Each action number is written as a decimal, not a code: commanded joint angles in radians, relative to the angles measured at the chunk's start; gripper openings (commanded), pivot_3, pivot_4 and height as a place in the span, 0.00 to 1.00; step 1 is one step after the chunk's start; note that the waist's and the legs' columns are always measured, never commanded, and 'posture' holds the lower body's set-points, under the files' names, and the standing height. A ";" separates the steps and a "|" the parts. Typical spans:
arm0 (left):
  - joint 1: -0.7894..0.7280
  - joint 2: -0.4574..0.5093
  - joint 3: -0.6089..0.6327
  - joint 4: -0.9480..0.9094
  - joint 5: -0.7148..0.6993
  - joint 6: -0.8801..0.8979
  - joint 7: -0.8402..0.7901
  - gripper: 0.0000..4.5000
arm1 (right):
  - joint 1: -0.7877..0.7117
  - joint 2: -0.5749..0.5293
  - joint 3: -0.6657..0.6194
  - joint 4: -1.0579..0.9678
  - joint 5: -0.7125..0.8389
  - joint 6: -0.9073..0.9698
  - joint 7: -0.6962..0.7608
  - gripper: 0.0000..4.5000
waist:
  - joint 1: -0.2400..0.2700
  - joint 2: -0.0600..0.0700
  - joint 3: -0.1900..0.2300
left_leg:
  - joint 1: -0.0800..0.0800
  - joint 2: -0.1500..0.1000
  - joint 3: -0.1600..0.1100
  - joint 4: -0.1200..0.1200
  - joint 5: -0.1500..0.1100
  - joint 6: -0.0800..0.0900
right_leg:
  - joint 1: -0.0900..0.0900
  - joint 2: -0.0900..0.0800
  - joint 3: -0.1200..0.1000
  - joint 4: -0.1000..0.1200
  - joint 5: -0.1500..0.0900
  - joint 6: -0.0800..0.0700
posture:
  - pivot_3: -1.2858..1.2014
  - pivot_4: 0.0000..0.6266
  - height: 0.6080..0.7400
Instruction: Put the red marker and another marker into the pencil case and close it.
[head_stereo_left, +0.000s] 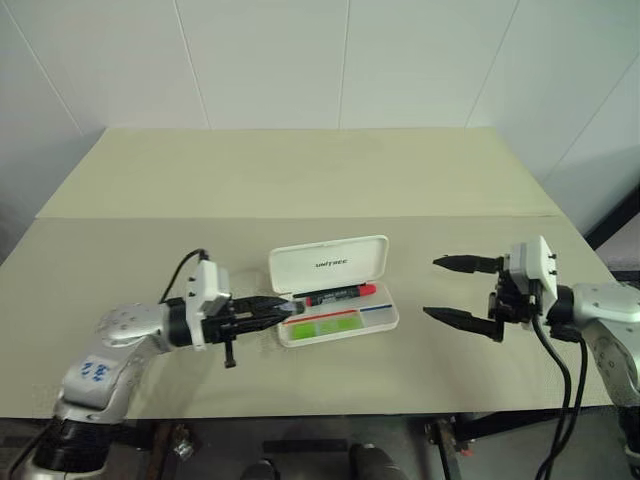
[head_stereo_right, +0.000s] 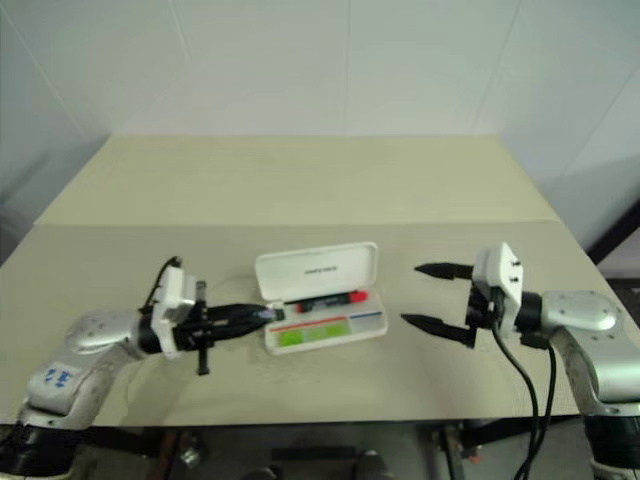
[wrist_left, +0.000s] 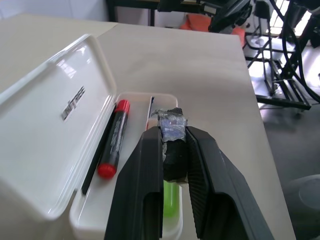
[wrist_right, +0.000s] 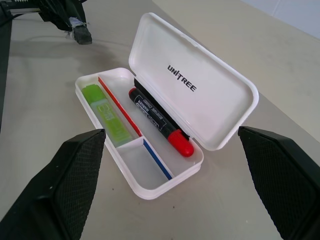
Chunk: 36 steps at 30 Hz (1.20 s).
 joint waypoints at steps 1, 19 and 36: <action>-0.052 -0.040 -0.058 0.024 0.039 -0.022 -0.003 0.10 | 0.035 -0.022 -0.063 -0.065 0.011 -0.007 -0.027 1.00 | 0.000 0.000 0.000 | 0.000 0.000 0.000 0.000 0.000 0.000 | 0.000 0.000 0.000 0.000 0.000 0.001 | 0.52 0.24 1.00; -0.233 -0.302 -0.250 0.338 0.259 -0.211 0.009 0.10 | 0.123 -0.017 -0.103 -0.175 0.026 0.035 -0.114 1.00 | 0.025 0.000 0.000 | 0.000 -0.001 0.000 0.002 0.000 0.000 | 0.001 0.000 0.000 0.000 0.004 0.007 | 0.52 0.24 1.00; -0.356 -0.414 -0.262 0.523 0.329 -0.295 0.006 0.10 | 0.192 -0.009 -0.130 -0.239 0.042 0.044 -0.179 1.00 | 0.032 0.000 0.000 | 0.000 -0.001 0.000 0.002 0.000 0.001 | 0.001 0.000 0.000 0.000 0.005 0.008 | 0.52 0.24 1.00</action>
